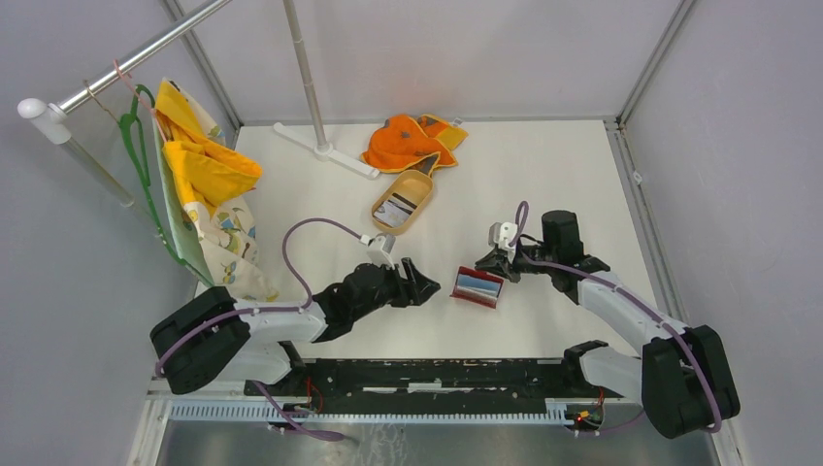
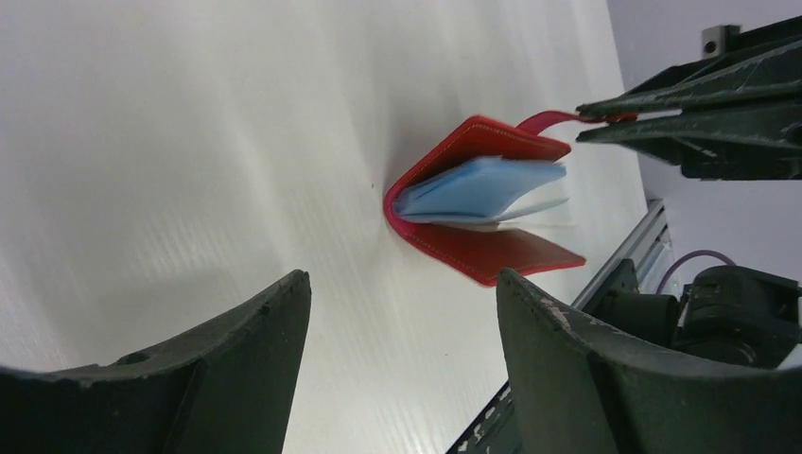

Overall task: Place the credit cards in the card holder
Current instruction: Open the card holder at the center of the board.

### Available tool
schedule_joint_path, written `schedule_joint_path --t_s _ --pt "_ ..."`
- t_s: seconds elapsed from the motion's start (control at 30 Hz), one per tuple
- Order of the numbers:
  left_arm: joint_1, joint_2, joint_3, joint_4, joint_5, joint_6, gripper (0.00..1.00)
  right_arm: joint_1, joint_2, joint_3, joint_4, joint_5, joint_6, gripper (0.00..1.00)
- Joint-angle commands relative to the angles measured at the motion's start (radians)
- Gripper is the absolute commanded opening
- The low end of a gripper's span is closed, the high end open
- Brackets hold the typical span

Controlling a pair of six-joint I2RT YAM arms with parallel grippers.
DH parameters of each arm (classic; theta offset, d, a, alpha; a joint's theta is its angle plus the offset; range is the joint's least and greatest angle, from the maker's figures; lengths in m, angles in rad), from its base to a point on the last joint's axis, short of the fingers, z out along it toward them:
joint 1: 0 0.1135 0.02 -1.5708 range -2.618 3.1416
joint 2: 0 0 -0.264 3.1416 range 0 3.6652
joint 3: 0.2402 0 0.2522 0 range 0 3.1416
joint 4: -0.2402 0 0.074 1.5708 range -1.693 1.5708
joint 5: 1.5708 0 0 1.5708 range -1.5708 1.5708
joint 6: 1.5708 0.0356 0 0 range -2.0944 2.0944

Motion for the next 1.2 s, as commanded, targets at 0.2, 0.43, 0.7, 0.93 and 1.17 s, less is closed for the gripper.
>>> schedule_joint_path --t_s 0.2,0.43,0.7,0.93,1.17 --pt "-0.052 0.111 0.081 0.072 -0.020 0.060 0.72 -0.001 -0.006 -0.009 0.097 0.117 0.058 0.00" --pt "-0.069 0.077 0.108 0.072 -0.032 0.092 0.73 -0.001 -0.025 -0.017 0.100 0.054 0.051 0.00" --pt "-0.077 0.223 0.172 0.075 -0.009 -0.093 0.78 -0.001 -0.022 -0.017 0.100 0.057 0.047 0.00" --pt "-0.129 0.313 0.253 -0.024 -0.080 -0.091 0.74 -0.001 -0.022 -0.017 0.096 0.065 0.042 0.00" --pt "-0.145 0.367 0.263 -0.091 -0.113 -0.055 0.40 -0.003 -0.033 -0.011 0.097 0.138 0.043 0.00"
